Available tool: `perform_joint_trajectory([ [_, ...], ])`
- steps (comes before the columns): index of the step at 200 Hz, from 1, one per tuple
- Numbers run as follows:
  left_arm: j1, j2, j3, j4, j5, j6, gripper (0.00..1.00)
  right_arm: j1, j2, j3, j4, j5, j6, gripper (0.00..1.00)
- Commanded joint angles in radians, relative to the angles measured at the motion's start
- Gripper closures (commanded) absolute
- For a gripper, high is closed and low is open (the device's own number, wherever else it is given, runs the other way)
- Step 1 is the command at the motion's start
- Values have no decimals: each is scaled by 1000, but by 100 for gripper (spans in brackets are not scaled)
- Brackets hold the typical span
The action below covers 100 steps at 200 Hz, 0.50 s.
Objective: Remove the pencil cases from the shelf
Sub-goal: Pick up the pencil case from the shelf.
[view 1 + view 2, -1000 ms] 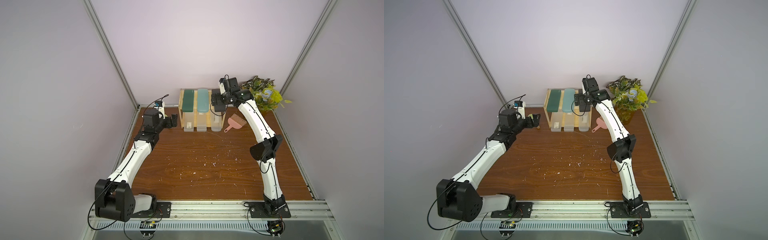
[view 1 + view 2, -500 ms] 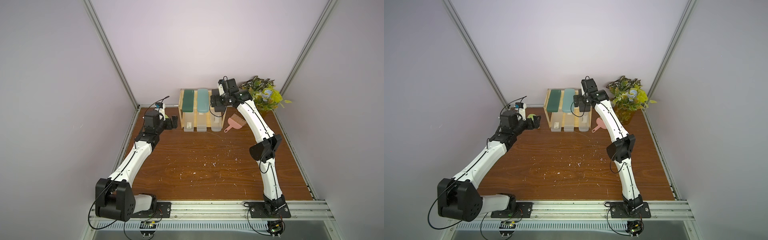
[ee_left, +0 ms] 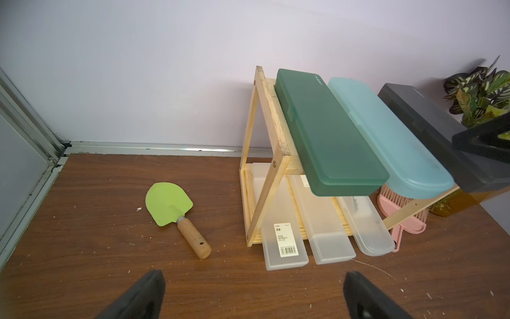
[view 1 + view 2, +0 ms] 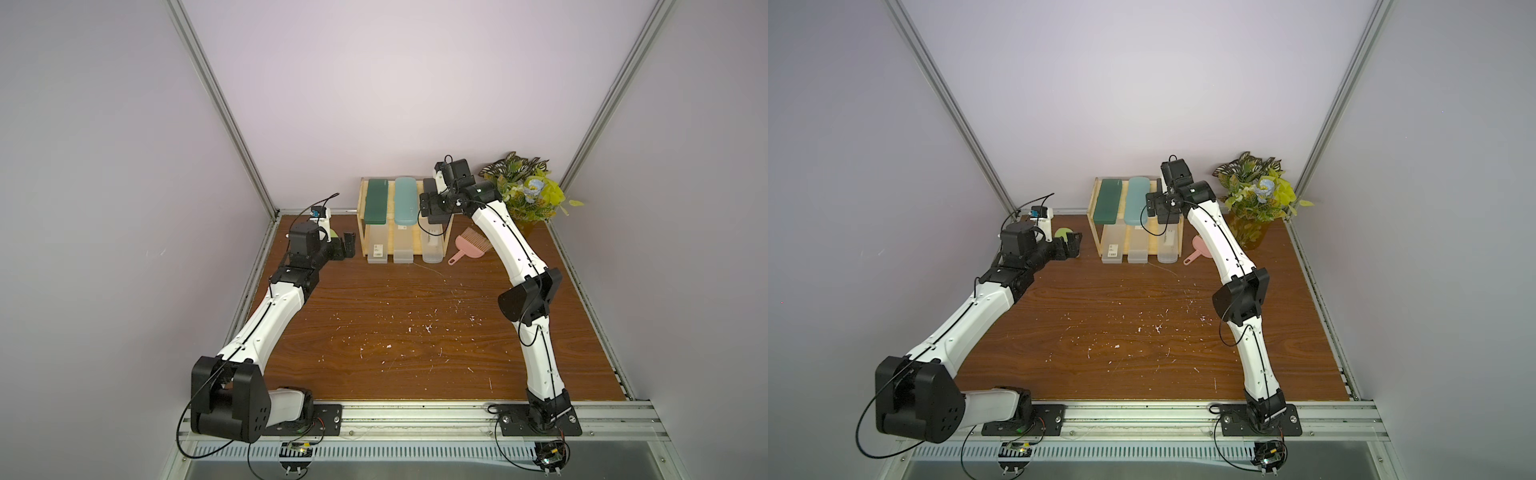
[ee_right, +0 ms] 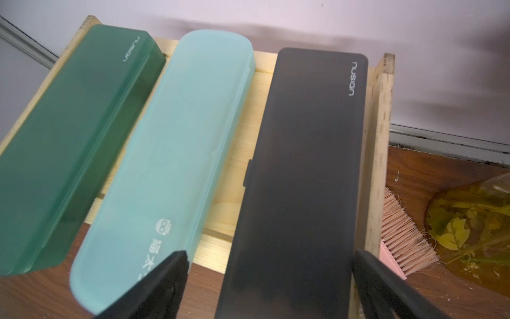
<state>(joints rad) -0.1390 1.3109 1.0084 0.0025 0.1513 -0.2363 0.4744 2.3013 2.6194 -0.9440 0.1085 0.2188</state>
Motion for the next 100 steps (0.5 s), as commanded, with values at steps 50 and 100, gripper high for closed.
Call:
perform_joint_trajectory([
  [50,-10,-4,-11,-2,-14,4,1,10,34,-1,-19,52,20,2],
  [100,-10,-4,-10,-3,-18,7,1,10,40,1,-22,62,29,24],
])
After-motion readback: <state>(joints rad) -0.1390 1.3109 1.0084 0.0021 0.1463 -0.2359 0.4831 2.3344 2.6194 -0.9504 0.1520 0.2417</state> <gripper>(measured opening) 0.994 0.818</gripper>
